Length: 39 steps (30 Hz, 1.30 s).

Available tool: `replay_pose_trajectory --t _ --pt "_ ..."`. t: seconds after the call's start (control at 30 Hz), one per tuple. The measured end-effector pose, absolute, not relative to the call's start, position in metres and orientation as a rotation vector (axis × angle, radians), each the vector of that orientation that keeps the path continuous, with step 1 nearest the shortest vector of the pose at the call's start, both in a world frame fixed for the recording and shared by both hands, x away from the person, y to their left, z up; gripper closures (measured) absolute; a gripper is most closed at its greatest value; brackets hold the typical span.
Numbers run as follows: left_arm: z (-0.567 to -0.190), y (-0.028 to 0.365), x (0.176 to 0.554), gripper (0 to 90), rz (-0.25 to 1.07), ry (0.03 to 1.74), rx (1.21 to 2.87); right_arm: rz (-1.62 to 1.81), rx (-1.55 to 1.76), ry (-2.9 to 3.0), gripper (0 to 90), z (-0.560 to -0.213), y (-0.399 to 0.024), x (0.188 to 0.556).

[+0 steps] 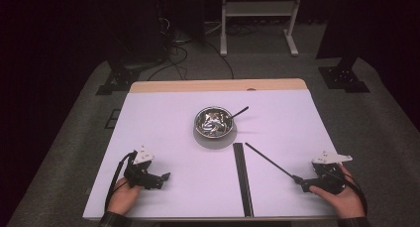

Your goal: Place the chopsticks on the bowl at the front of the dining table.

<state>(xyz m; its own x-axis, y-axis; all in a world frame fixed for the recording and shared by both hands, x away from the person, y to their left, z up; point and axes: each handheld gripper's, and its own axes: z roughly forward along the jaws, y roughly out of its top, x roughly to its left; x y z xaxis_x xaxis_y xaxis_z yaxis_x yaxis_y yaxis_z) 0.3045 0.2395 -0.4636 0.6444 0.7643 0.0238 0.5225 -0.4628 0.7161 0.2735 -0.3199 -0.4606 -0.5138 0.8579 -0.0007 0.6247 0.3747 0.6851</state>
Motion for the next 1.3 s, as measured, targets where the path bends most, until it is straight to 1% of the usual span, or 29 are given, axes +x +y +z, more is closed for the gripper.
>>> replay_pose_trajectory --t 0.17,0.33,0.4,0.53,0.6,0.63,0.73,0.77,0.8,1.0,1.13,1.3 --pt "-0.464 0.24 0.305 0.0 0.451 0.996 2.172 0.903 1.292 2.288 10.0 -0.46 -0.32 0.274" --pt "-0.464 0.24 0.305 0.0 0.451 0.996 2.172 0.894 1.293 2.302 15.3 -0.457 -0.321 0.274" --pt "-0.464 0.24 0.305 0.0 0.451 0.996 2.172 0.9 1.293 2.301 19.2 -0.456 -0.321 0.273" --pt "-0.464 0.24 0.305 0.0 0.451 0.996 2.171 0.903 1.293 2.302 22.2 -0.456 -0.32 0.273" --pt "-0.464 0.24 0.305 0.0 0.45 0.996 2.172 0.913 1.298 2.3 26.4 -0.455 -0.32 0.273" --pt "-0.464 0.24 0.305 0.0 0.45 0.996 2.172 0.913 1.298 2.3 26.4 -0.455 -0.32 0.273" --pt "-0.464 0.24 0.305 0.0 0.451 0.996 2.172 0.977 1.275 2.291 33.9 -0.451 -0.319 0.275" --pt "-0.464 0.24 0.305 0.0 0.451 0.996 2.172 0.977 1.275 2.291 33.9 -0.451 -0.319 0.275" --pt "-0.464 0.24 0.305 0.0 0.45 0.995 2.172 1.004 1.267 2.289 37.1 -0.449 -0.319 0.276" --pt "-0.464 0.24 0.305 0.0 0.45 0.995 2.172 1.044 1.229 2.299 45.2 -0.447 -0.314 0.28" --pt "-0.464 0.24 0.305 0.0 0.45 0.997 2.171 1.071 1.197 2.308 52.9 -0.445 -0.31 0.285" --pt "-0.464 0.24 0.305 0.0 0.452 0.994 2.172 1.086 1.15 2.324 54.6 -0.444 -0.301 0.291"
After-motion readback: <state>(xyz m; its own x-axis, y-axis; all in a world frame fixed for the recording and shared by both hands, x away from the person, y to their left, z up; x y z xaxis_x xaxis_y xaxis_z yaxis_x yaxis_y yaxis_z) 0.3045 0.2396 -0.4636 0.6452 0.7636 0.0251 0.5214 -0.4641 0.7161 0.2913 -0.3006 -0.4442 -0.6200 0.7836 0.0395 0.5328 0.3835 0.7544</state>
